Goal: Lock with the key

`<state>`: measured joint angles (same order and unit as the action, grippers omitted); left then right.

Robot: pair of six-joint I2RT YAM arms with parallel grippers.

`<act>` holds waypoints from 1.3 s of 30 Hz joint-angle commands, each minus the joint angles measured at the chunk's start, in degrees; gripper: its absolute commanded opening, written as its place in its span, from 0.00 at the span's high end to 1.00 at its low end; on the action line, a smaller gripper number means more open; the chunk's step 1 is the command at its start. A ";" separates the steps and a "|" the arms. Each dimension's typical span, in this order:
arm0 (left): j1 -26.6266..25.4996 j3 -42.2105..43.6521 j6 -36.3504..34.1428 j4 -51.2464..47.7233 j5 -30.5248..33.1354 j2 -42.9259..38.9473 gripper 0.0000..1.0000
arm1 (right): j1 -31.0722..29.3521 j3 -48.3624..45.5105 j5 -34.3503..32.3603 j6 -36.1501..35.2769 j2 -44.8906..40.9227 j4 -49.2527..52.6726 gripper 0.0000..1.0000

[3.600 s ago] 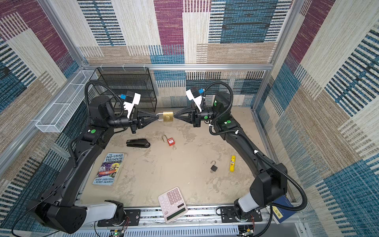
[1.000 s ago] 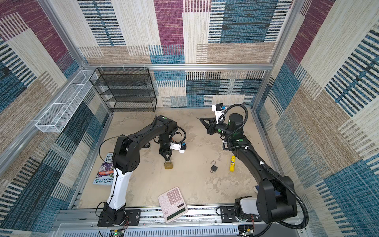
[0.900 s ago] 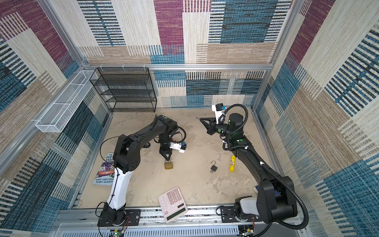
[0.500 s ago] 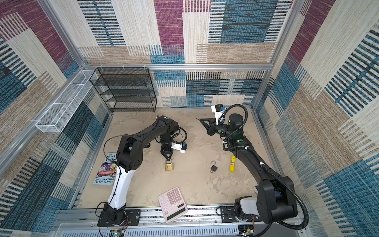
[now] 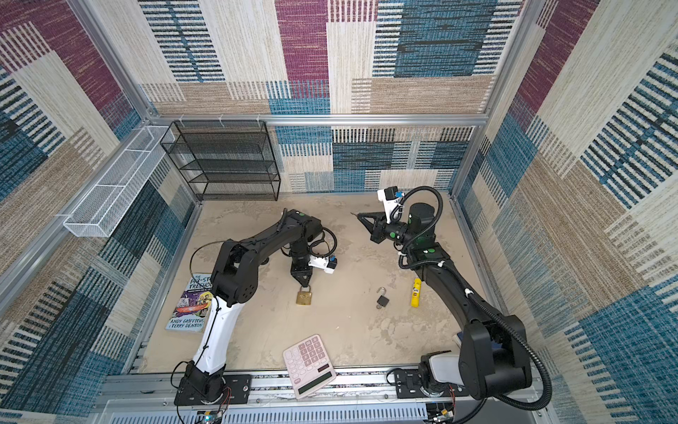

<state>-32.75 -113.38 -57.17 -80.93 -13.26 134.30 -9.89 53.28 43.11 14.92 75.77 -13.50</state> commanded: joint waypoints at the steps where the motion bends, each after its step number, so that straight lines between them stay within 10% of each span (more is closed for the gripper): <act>1: -0.03 0.38 -1.44 -0.28 -0.01 -0.10 0.75 | 0.01 0.42 0.33 -0.55 -0.53 -0.17 1.00; 20: 1.92 8.50 13.37 15.33 3.40 -21.73 0.69 | -0.79 -11.00 -8.37 17.21 -9.05 0.70 1.00; 39: 3.16 45.97 45.67 38.17 9.33 -55.51 0.65 | -32.55 -29.72 -35.44 57.76 -2.17 -13.21 1.00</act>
<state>-29.65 -68.84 -17.58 -45.82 -4.71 80.64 -40.71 23.38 12.27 66.15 71.90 -21.15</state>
